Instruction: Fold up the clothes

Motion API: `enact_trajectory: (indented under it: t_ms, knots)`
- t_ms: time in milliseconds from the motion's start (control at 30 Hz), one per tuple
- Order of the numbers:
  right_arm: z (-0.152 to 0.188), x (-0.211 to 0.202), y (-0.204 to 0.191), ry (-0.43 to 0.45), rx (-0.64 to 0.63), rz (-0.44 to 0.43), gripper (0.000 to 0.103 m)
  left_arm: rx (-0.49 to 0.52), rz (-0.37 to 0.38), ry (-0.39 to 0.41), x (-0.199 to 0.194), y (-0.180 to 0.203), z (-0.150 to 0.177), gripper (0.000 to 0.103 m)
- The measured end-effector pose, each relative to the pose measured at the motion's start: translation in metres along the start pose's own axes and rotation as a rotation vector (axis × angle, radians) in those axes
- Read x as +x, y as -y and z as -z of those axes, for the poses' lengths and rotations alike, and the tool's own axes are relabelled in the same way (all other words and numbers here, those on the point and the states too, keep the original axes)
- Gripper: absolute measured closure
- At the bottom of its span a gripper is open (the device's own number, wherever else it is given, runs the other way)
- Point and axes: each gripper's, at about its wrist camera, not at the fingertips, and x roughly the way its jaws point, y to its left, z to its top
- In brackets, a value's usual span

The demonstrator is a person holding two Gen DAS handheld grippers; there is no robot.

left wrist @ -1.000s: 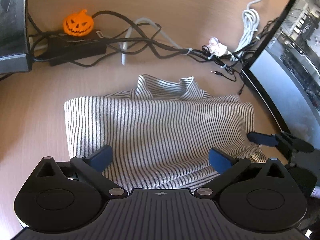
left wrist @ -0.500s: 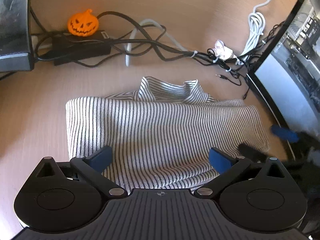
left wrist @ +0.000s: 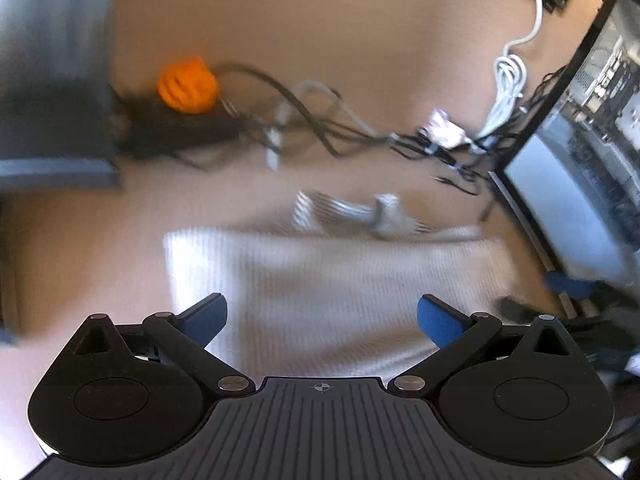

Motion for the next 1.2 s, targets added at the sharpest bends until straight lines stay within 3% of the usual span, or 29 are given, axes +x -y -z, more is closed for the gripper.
enact_trajectory:
  t_ms: [167,233,400,500,600,733,833,933,967,1067,1200]
  knots:
    - [0.009,0.017,0.005,-0.065,-0.001,0.057,0.007,0.070,-0.167,-0.059,0.011,-0.008,0.011,0.000]
    - [0.012,0.022,0.008,-0.085,0.021,0.049,0.007,0.087,-0.187,-0.070,0.014,-0.009,0.016,0.000]
    - [-0.007,0.011,0.006,-0.011,-0.009,0.066,0.013,0.150,-0.239,-0.069,0.012,-0.014,0.022,0.000]
    - [-0.015,0.021,0.005,-0.015,-0.022,0.071,0.025,0.148,-0.268,-0.065,0.013,-0.018,0.021,0.000]
    - [-0.013,0.043,0.005,-0.069,-0.039,0.051,0.035,0.097,-0.223,-0.053,0.013,-0.020,0.016,0.000]
    - [-0.019,0.047,0.012,-0.090,-0.005,-0.006,0.040,-0.094,-0.065,-0.048,0.019,-0.033,0.004,0.000]
    - [-0.033,0.039,0.019,-0.059,0.032,-0.051,0.041,-0.123,-0.075,-0.046,0.030,-0.031,-0.003,0.003]
    - [-0.046,0.044,0.027,-0.056,0.069,-0.084,0.041,-0.100,-0.093,-0.065,0.040,-0.024,-0.007,0.020]
    - [-0.048,0.051,0.030,-0.071,0.084,-0.086,0.041,-0.103,-0.096,-0.069,0.042,-0.024,-0.008,0.021]
    - [-0.048,0.073,0.041,-0.121,0.160,-0.087,0.041,-0.129,-0.099,-0.075,0.048,-0.026,-0.007,0.019]
    - [-0.043,0.091,0.043,-0.171,0.273,-0.192,0.041,-0.147,-0.085,-0.044,0.052,-0.028,-0.006,0.015]
